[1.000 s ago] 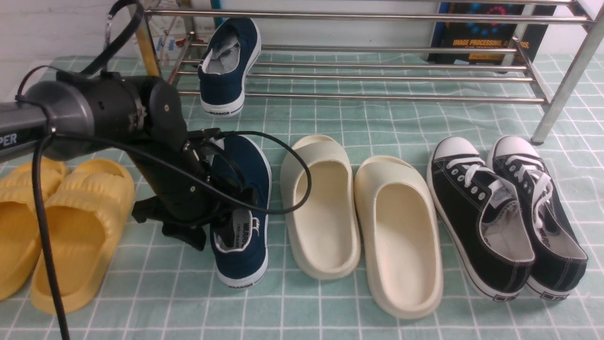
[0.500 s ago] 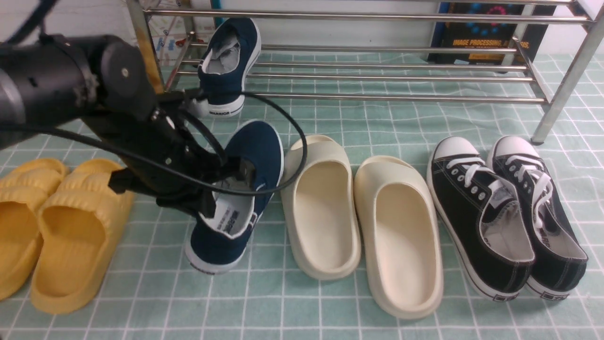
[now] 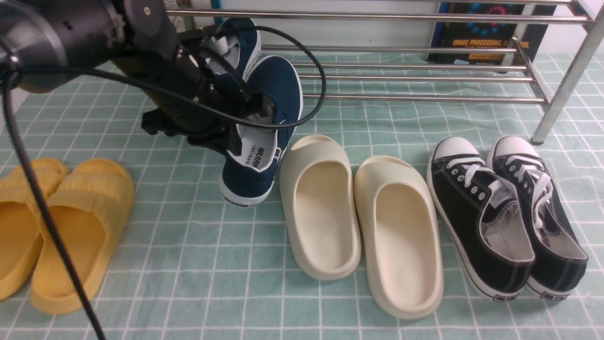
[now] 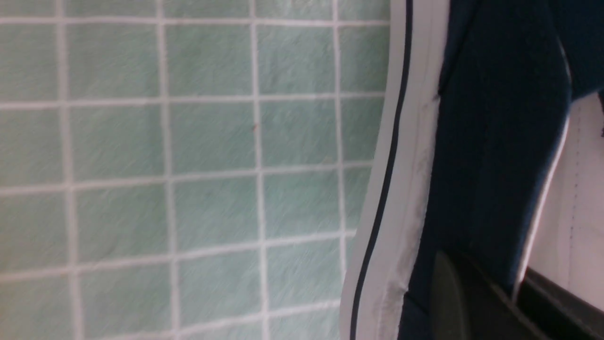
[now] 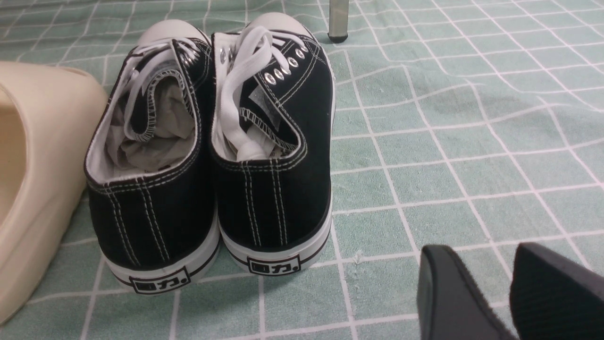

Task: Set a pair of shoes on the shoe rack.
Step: Use the left arm to put a shoe into the shoe rack

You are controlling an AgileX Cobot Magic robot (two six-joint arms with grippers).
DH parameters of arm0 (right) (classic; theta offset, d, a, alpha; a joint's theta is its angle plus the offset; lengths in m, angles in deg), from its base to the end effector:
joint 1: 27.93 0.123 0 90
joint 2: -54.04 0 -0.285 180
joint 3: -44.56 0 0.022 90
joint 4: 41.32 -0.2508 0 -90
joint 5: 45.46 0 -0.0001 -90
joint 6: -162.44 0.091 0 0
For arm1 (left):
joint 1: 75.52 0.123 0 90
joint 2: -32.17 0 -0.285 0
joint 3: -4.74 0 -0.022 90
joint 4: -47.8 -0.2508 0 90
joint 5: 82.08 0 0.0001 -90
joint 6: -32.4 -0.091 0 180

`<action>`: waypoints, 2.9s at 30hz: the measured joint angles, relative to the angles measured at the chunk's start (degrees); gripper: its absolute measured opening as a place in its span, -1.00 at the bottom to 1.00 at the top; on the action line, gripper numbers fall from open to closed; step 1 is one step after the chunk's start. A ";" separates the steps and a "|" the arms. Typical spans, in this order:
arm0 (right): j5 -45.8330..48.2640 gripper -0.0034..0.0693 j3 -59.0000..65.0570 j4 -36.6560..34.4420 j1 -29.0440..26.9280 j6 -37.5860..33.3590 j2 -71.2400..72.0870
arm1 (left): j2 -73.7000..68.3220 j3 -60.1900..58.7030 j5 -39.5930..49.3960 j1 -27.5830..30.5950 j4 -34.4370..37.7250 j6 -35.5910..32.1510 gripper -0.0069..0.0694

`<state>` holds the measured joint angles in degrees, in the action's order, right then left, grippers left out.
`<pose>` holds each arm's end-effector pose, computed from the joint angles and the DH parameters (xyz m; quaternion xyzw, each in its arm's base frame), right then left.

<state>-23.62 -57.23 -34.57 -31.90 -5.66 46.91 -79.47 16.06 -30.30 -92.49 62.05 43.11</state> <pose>0.0519 -0.0076 0.1739 0.0802 0.8000 -0.0090 0.5946 0.3762 -0.1332 0.2863 0.0017 0.9644 -0.1670 0.2052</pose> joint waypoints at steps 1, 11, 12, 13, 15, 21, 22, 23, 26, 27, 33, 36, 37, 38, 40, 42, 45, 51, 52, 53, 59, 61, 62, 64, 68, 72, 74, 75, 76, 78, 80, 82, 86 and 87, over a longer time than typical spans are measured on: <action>0.00 -0.25 0.00 0.00 0.00 0.00 0.00 | -0.27 0.27 -0.11 0.00 0.15 0.00 -0.81; 0.00 -0.25 0.00 0.00 0.04 0.00 0.00 | -11.33 15.23 -2.88 1.27 3.12 1.45 -0.81; 0.00 -0.25 0.00 0.00 0.04 0.00 0.00 | -12.81 17.02 -2.92 1.59 3.07 1.67 -0.81; 0.00 -0.25 0.00 0.00 0.04 0.00 0.00 | -13.62 17.93 -3.05 1.80 3.06 1.82 -0.81; 0.00 -0.25 0.00 0.00 0.04 0.00 0.00 | -15.33 19.75 -3.50 2.20 3.06 1.96 -0.81; 0.00 -0.25 0.00 0.00 0.04 0.00 0.00 | -19.68 24.04 -6.21 2.40 3.52 2.09 -0.81; 0.00 -0.25 0.00 0.00 0.04 0.00 0.00 | -20.09 24.41 -6.53 2.40 3.68 2.09 -0.81; 0.00 -0.25 0.00 0.00 0.04 0.00 0.00 | -20.23 24.64 -6.72 2.40 3.80 2.02 -0.81; 0.00 -0.25 0.00 0.00 0.04 0.00 0.00 | -20.62 24.98 -7.90 2.40 3.79 1.77 -0.79; 0.00 -0.25 0.00 0.00 0.04 0.00 0.00 | -20.69 25.04 -8.42 2.40 3.79 1.64 -0.78; 0.00 -0.25 0.00 0.00 0.04 0.00 0.00 | -20.75 25.22 -11.89 2.40 2.90 1.53 -0.61; 0.00 -0.25 0.00 0.00 0.04 0.00 0.00 | -20.75 25.34 -12.72 2.40 2.19 1.41 -0.51; 0.00 -0.25 0.00 0.00 0.04 0.00 0.00 | -20.75 25.43 -12.73 2.40 1.92 1.41 -0.47; 0.00 -0.25 0.00 0.00 0.04 0.00 0.00 | -20.75 25.51 -12.86 2.40 1.62 1.41 -0.43; 0.00 -0.25 0.00 0.00 0.04 0.00 0.00 | -20.75 25.69 -12.54 2.40 1.12 1.41 -0.35; 0.00 -0.25 0.00 0.00 0.04 0.00 0.00 | -20.55 25.73 -11.47 2.40 0.88 1.41 -0.28; 0.00 -0.25 0.00 0.00 0.04 0.00 0.00 | -19.28 25.73 -9.26 2.40 0.16 1.41 -0.20; 0.00 -0.25 0.00 0.00 0.04 0.00 0.00 | -11.65 25.80 -6.27 2.40 -4.02 1.41 -0.23; 0.00 -0.25 0.00 0.00 0.04 0.00 0.00 | -9.76 25.87 -5.64 2.40 -5.24 1.41 -0.25; 0.00 -0.25 0.00 0.00 0.04 0.00 0.00 | -8.82 25.88 -4.96 2.40 -5.81 1.41 -0.27; 0.00 -0.25 0.00 0.00 0.04 0.00 0.00 | -3.23 26.25 2.65 2.40 -8.43 0.38 -0.52; 0.00 -0.25 0.00 0.00 0.04 0.00 0.00 | -2.70 26.07 7.88 2.40 -8.41 -1.48 -0.69; 0.00 -0.25 0.00 0.00 0.04 0.00 0.00 | -2.70 24.60 9.65 2.40 -7.94 -2.58 -0.79; 0.00 -0.25 0.00 0.00 0.04 0.00 0.00 | -2.70 22.39 10.23 2.40 -7.23 -3.92 -0.85; 0.00 -0.25 0.00 0.00 0.04 0.00 0.00 | -2.70 10.56 7.12 1.58 -3.55 -6.72 -0.85; 0.00 -0.25 0.00 0.00 0.04 0.00 0.00 | -3.45 0.78 -3.34 -2.79 -2.74 -8.12 -0.85; 0.00 -0.25 0.00 0.00 0.04 0.00 0.00 | -4.69 -1.08 -9.19 -5.02 -2.74 -8.48 -0.85; 0.00 -0.25 0.00 0.00 0.04 0.00 0.00 | -5.28 -1.14 -11.24 -5.51 -2.74 -8.48 -0.85; 0.00 -0.25 0.00 0.00 0.04 0.00 0.00 | -6.13 -1.01 -13.49 -6.02 -2.80 -8.34 -0.85; 0.00 -0.25 0.00 0.00 0.04 0.00 0.00 | -7.43 -0.02 -15.84 -6.27 -3.44 -7.46 -0.85; 0.00 -0.25 0.00 0.00 0.04 0.00 0.00 | -9.06 1.47 -16.67 -6.19 -4.84 -5.96 -0.85; 0.00 -0.25 0.00 0.00 0.04 0.00 0.00 | -10.98 4.28 -16.58 -5.71 -7.67 -3.59 -0.85; 0.00 -0.25 0.00 0.00 0.04 0.00 0.00 | -15.14 11.89 -13.27 -5.01 -13.56 1.62 -0.85; 0.00 -0.25 0.00 0.00 0.04 0.00 0.00 | -15.27 12.22 -12.75 -5.01 -13.72 1.87 -0.85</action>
<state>-23.62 -57.23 -34.57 -31.85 -5.66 46.91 -94.74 28.28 -43.05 -97.49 48.33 44.98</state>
